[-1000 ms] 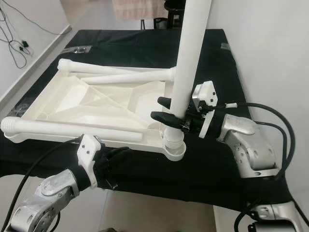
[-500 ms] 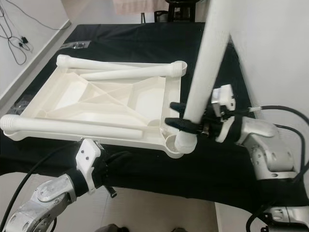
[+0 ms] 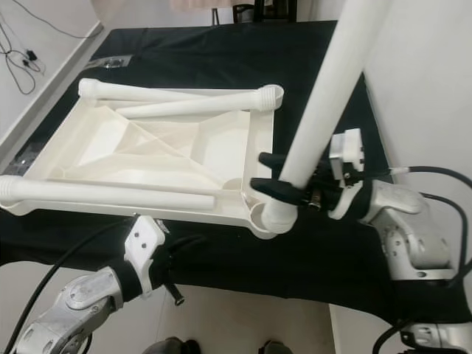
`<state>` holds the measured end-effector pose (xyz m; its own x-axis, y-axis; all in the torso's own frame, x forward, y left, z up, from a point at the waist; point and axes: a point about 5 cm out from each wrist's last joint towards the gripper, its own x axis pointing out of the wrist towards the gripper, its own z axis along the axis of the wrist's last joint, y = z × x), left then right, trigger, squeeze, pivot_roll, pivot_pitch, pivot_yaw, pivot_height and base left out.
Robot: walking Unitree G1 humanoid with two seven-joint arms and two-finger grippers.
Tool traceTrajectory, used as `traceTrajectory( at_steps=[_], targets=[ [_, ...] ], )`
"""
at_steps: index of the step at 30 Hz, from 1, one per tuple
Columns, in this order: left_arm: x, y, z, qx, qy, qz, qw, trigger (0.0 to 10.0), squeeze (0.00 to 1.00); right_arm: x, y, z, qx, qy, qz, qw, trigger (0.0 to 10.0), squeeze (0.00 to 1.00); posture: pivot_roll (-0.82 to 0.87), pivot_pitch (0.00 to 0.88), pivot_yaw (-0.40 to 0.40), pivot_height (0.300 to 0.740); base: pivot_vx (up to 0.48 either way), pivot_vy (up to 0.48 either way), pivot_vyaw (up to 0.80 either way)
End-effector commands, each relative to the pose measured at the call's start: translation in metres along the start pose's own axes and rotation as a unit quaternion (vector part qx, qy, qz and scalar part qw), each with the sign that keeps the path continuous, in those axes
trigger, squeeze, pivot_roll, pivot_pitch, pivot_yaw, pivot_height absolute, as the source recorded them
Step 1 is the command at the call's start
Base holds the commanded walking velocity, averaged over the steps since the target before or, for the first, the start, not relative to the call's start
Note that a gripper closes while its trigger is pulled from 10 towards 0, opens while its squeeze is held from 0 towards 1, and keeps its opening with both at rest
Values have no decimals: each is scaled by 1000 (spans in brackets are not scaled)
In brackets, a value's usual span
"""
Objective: Building children table
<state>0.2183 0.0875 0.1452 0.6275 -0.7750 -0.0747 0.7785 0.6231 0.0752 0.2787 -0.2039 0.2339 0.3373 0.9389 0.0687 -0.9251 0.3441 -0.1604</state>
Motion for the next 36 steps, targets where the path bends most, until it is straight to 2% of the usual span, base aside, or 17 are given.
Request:
traceTrajectory(
  at_steps=[1, 15, 27, 36],
  targets=[
    [3, -5, -9, -2, 14, -4, 1000, 10000, 0, 11, 4, -12, 27, 7, 19, 999, 10000, 0, 84, 228, 68, 740, 0, 0, 0],
    [7, -8, -12, -7, 11, -2, 1000, 10000, 0, 22, -8, -11, 24, 6, 12, 1000, 10000, 0, 85, 237, 52, 740, 0, 0, 0],
    [5, -9, -13, -9, 7, -1, 1000, 10000, 0, 8, -13, -17, 38, 41, 33, 998, 10000, 0, 96, 256, 61, 740, 0, 0, 0],
    [3, -10, -13, -9, 8, -2, 1000, 10000, 0, 12, -14, -21, 21, 70, 47, 996, 10000, 0, 105, 267, 64, 740, 0, 0, 0]
  ],
)
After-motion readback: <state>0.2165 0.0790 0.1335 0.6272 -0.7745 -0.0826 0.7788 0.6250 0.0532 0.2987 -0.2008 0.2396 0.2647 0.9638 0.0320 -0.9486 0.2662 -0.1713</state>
